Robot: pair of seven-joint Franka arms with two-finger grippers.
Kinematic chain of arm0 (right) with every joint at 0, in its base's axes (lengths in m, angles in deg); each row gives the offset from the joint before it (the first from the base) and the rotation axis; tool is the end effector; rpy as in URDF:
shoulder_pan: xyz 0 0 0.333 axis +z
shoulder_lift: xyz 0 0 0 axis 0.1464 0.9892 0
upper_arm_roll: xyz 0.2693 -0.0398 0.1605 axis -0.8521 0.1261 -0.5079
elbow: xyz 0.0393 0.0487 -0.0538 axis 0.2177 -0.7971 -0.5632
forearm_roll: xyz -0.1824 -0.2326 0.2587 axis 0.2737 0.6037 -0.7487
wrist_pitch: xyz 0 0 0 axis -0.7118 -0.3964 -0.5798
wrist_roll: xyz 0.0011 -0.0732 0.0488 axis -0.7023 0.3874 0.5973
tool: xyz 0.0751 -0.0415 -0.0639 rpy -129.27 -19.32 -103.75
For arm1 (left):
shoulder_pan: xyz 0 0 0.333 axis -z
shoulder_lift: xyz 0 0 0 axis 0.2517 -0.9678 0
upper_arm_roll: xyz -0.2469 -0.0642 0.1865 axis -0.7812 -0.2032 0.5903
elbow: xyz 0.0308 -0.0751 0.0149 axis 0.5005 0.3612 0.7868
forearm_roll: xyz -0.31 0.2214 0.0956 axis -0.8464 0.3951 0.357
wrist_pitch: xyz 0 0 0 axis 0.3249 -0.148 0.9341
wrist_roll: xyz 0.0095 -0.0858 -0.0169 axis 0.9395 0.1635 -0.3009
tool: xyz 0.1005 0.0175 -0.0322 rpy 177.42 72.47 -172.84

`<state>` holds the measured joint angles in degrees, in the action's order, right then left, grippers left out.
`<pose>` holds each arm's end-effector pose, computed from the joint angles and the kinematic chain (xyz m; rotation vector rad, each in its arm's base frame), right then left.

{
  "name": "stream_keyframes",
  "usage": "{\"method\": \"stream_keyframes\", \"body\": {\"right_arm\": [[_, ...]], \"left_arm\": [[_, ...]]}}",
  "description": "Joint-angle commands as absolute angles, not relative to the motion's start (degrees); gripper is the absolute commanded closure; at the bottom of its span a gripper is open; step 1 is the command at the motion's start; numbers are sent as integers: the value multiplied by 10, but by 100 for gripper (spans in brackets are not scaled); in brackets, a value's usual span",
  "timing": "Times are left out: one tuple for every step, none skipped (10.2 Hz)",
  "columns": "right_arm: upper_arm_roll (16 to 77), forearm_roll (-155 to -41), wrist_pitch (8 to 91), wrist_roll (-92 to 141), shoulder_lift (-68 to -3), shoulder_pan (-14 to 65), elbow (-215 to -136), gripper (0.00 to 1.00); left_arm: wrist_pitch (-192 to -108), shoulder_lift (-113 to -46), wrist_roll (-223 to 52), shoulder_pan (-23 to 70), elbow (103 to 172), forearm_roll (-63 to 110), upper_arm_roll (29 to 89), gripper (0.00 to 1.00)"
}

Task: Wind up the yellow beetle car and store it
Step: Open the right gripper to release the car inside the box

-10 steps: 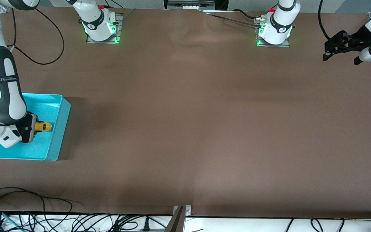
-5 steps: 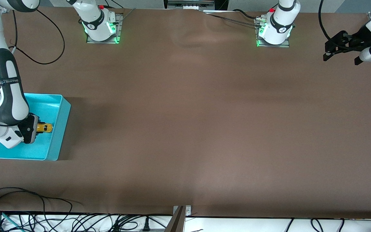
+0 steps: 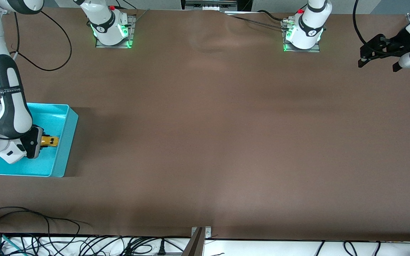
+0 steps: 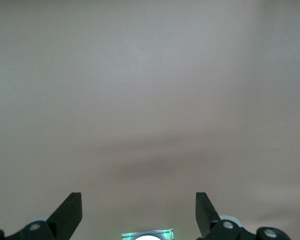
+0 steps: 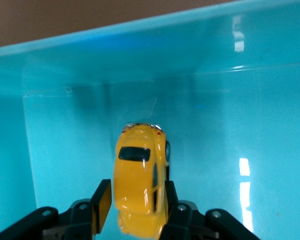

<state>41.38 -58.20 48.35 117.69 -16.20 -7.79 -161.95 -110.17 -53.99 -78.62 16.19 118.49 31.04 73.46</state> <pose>0.6602 -0.2005 0.2097 -2.2116 -1.9589 0.2478 0.5278 -0.0512 0.6776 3.1144 -0.1651 -0.1074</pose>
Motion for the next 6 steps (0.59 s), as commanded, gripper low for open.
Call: {"method": "stream_keyframes", "body": {"right_arm": [[408, -583, 484, 1189, -170, -84, -1627, 32], [408, -583, 483, 1188, -172, -84, -1625, 26], [407, -583, 478, 1188, -178, -84, -1624, 23], [406, -584, 461, 1184, -189, -83, -1622, 21], [405, -591, 440, 1178, -205, -83, -1621, 18], [404, -602, 422, 1157, -223, -81, -1621, 16]], "left_arm": [[-1090, -541, -789, 161, 1172, 306, 736, 0], [-1090, -541, -789, 161, 1172, 306, 735, 0], [-1090, -541, -789, 161, 1172, 306, 736, 0], [-1090, -542, -789, 161, 1172, 306, 736, 0], [-1090, -541, -789, 161, 1172, 306, 735, 0], [-1090, -541, -789, 161, 1172, 306, 735, 0]]}}
